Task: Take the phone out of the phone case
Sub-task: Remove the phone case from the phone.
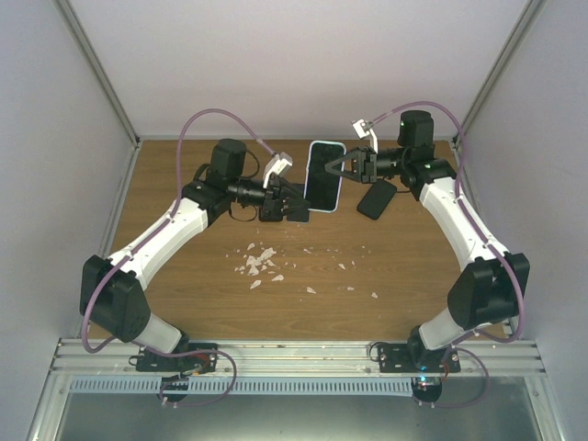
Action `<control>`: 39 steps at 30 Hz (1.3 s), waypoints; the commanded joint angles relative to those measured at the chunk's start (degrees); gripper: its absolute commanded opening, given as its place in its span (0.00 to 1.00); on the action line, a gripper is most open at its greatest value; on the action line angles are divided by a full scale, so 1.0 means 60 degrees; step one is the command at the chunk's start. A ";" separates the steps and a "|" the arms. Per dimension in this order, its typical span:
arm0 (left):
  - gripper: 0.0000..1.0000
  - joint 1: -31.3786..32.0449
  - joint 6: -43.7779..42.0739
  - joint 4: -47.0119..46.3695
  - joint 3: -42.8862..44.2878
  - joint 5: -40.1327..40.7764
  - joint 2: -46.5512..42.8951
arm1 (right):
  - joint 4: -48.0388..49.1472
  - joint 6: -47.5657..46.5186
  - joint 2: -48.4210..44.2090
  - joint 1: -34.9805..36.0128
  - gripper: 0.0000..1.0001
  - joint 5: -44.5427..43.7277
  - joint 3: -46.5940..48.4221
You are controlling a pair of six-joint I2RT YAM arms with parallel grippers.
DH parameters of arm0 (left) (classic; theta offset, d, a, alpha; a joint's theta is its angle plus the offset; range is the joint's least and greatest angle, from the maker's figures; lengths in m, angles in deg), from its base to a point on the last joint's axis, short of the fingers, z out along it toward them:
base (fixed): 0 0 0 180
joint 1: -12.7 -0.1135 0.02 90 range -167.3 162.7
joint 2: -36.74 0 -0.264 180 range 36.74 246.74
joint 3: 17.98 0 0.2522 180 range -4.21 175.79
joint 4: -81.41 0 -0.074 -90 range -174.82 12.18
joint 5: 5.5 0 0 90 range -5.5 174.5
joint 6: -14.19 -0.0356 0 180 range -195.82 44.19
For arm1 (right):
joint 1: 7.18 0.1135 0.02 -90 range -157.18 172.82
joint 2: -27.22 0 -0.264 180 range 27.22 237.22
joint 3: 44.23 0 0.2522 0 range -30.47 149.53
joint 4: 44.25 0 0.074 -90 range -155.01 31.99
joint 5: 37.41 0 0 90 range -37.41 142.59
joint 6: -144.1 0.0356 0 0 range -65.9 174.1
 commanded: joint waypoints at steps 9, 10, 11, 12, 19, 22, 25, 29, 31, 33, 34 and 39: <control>0.30 -0.0188 0.0093 -0.0637 -0.0264 -0.0032 -0.0450 | 0.1255 0.1056 -0.0313 -0.0141 0.00 0.0645 -0.0216; 0.32 -0.0163 0.0142 -0.0698 -0.0271 -0.0189 -0.0472 | 0.1245 0.1032 -0.0293 -0.0135 0.01 0.0605 -0.0225; 0.33 -0.0131 0.0190 -0.0771 -0.0298 -0.0330 -0.0490 | 0.1230 0.1006 -0.0295 -0.0148 0.00 0.0571 -0.0230; 0.34 -0.0084 0.0222 -0.0811 -0.0325 -0.0401 -0.0503 | 0.1220 0.0999 -0.0274 -0.0149 0.00 0.0547 -0.0241; 0.30 0.0004 0.0117 -0.0733 -0.0367 0.0183 -0.0372 | 0.1314 0.1097 -0.0250 -0.0144 0.00 0.0617 -0.0219; 0.27 0.0006 0.0102 -0.0710 -0.0416 0.0371 -0.0287 | 0.1320 0.1110 -0.0281 -0.0149 0.00 0.0682 -0.0242; 0.24 0.0009 0.0042 -0.0663 -0.0503 0.0708 -0.0221 | 0.1460 0.1249 -0.0313 -0.0142 0.01 0.0807 -0.0284; 0.20 0.0001 -0.0072 -0.0543 -0.0499 0.1160 -0.0133 | 0.2041 0.1776 -0.0408 -0.0120 0.01 0.1127 -0.0491; 0.18 0.0007 -0.0072 -0.0517 -0.0478 0.1291 -0.0089 | 0.2250 0.1988 -0.0460 -0.0081 0.01 0.1260 -0.0543; 0.17 0.0006 -0.0031 -0.0531 -0.0469 0.1430 -0.0036 | 0.2350 0.2109 -0.0514 -0.0032 0.01 0.1380 -0.0577; 0.16 0.0005 -0.0031 -0.0530 -0.0469 0.1509 0.0000 | 0.2411 0.2184 -0.0537 -0.0006 0.01 0.1450 -0.0592; 0.11 0.0013 -0.0036 -0.0487 -0.0553 0.1953 0.0089 | 0.2792 0.2584 -0.0646 0.0107 0.00 0.1720 -0.0583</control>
